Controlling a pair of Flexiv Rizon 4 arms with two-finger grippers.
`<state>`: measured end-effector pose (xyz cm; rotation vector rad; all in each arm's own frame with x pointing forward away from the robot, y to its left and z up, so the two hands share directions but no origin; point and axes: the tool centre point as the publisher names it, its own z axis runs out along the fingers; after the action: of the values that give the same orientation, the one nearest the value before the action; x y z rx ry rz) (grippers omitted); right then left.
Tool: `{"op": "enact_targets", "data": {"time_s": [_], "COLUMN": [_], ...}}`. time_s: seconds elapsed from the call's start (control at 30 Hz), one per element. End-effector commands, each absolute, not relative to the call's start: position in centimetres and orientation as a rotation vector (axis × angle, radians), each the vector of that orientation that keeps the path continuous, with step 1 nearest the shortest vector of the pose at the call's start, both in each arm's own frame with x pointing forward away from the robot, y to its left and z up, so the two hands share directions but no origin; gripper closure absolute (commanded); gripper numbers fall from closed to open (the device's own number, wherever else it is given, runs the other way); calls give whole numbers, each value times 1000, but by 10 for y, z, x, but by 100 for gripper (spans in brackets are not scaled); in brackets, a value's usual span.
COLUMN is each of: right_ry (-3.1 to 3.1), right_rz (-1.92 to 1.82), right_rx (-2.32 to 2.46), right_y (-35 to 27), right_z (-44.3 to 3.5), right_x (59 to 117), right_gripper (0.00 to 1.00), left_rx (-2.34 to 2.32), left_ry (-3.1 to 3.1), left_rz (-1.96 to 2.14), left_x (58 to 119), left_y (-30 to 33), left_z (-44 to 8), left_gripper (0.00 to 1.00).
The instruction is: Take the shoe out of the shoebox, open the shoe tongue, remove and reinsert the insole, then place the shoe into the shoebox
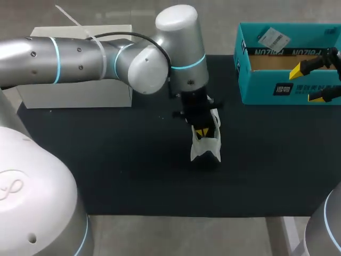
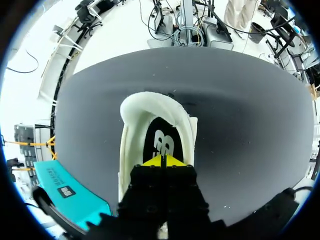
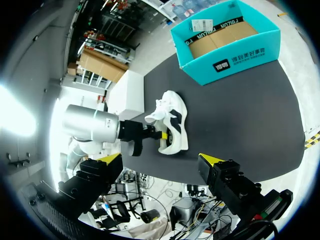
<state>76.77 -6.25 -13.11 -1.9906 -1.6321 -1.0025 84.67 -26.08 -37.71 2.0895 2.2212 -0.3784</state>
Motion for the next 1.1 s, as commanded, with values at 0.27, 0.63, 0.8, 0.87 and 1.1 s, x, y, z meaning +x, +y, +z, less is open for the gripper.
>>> {"op": "enact_targets", "data": {"time_s": [0.27, 0.63, 0.8, 0.87, 1.1], "right_ry": [-1632, -1632, -1632, -1632, -1632], "right_rz": [-1001, -1001, -1001, -1001, -1001], "right_rx": [-1993, -1993, -1993, -1993, -1993], "right_y": [-62, -62, -62, -62, -62], "right_z": [-131, -131, -131, -131, -131], "right_x": [768, 768, 768, 768, 768], "right_gripper": [0, 0, 0, 0, 0], "left_rx": [2146, 2158, 2167, 2183, 2208], "left_ry": [2248, 2178, 2168, 2172, 2193], "left_rz": [-367, -393, -396, -411, -407], "left_x": [846, 835, 827, 824, 821], "left_y": [-271, -268, -276, -279, -283], "left_z": [-419, -385, -397, -405, -418], "left_gripper": [100, 100, 100, 100, 100]}}
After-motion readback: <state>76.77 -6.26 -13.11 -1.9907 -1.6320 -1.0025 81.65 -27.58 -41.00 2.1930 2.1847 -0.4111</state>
